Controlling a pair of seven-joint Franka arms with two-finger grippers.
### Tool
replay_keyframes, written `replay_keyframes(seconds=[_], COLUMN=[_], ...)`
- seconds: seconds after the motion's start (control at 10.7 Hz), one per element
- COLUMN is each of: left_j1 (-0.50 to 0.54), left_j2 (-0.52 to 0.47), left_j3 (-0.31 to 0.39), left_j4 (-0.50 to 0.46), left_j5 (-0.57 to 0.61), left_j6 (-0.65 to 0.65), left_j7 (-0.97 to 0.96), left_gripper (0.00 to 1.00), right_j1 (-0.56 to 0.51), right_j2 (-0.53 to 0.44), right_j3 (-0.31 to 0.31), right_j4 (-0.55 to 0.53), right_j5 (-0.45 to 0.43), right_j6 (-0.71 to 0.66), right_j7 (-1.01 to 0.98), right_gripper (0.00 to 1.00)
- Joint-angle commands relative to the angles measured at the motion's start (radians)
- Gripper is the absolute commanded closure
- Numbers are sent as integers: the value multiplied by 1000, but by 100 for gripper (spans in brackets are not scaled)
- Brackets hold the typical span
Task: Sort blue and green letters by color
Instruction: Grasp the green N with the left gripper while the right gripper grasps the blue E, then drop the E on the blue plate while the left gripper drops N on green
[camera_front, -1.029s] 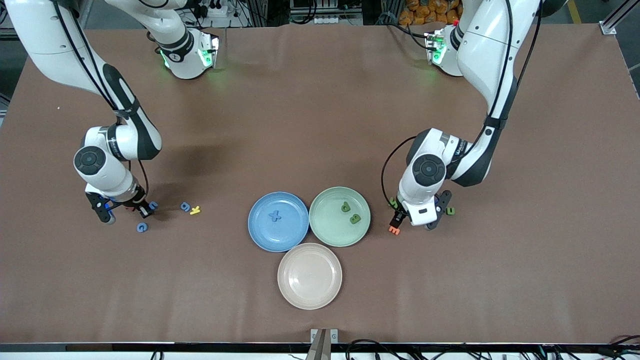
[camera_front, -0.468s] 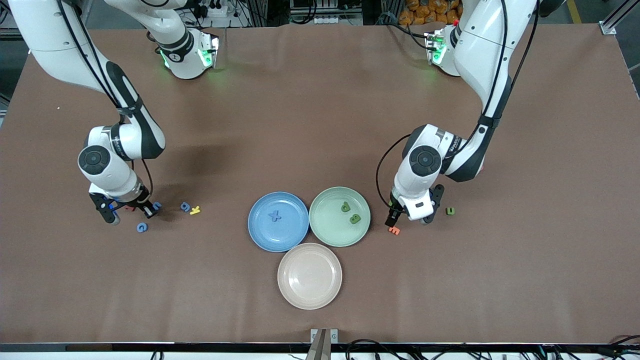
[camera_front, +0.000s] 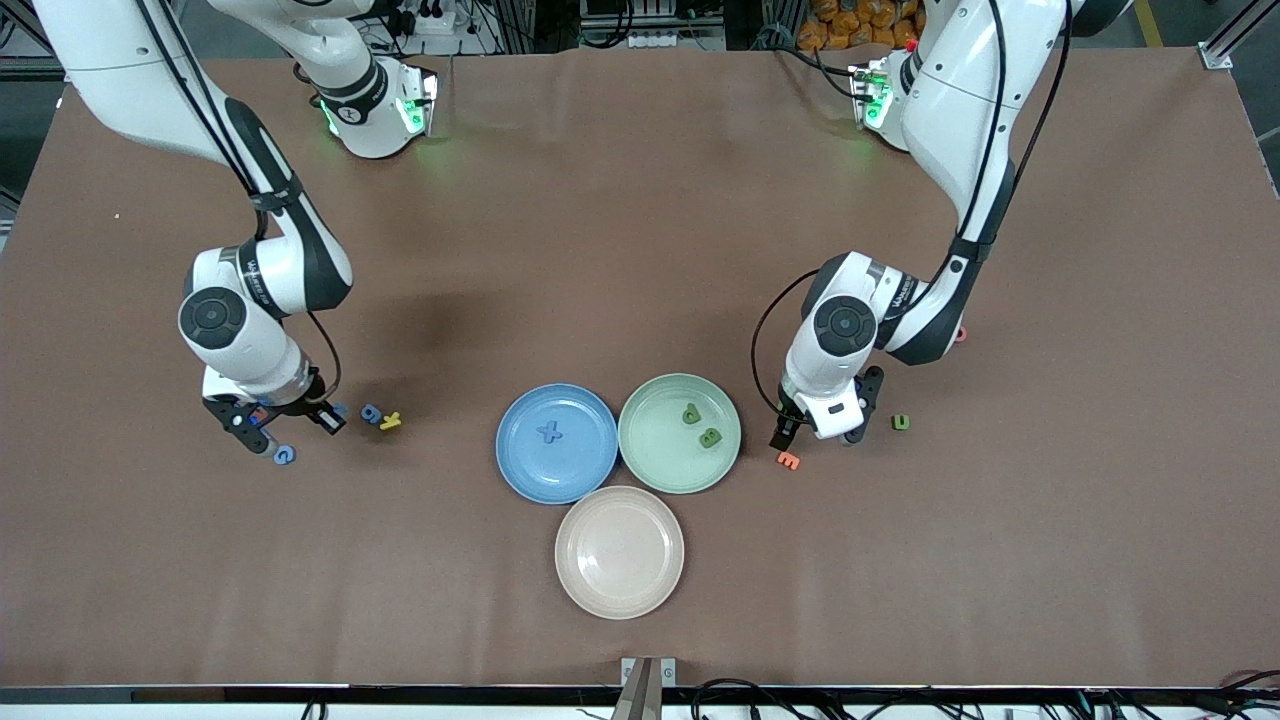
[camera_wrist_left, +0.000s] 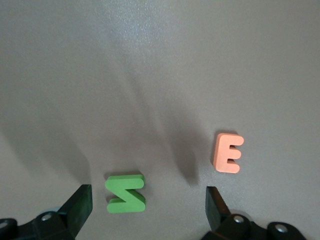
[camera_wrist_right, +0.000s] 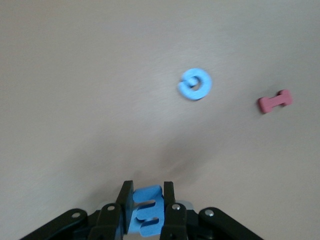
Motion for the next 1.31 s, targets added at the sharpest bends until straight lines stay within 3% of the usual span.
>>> replay_keyframes(seconds=[0.0,0.28,0.75,0.84,0.94,1.22], left_j1=[-8,-8,-8,-7,-13,-20], left_j2=[4,20,26,26,24,24], left_j3=[2,2,4,4,4,5], left_j4=[-20,-26,-26,-26,-29,-29], left_j5=[-2,-2,1,4,5,7], left_j6=[47,87,90,88,88,88], left_j7=[-27,-27,-27,-27,-27,-27], left_gripper=[0,0,0,83,100,100], right_j1=[-12,5,210,221,252,335], right_j2=[-15,-2,129,158,191,271], right_j3=[117,214,213,213,213,178], right_j4=[119,245,470,496,529,596], right_j5=[-21,-20,-24,-34,-37,-46], right_j6=[-187,-328,-431,-428,-428,-418], right_j7=[-81,-148,-155,-157,-159,-155], right_gripper=[100,100,100,100,100,100])
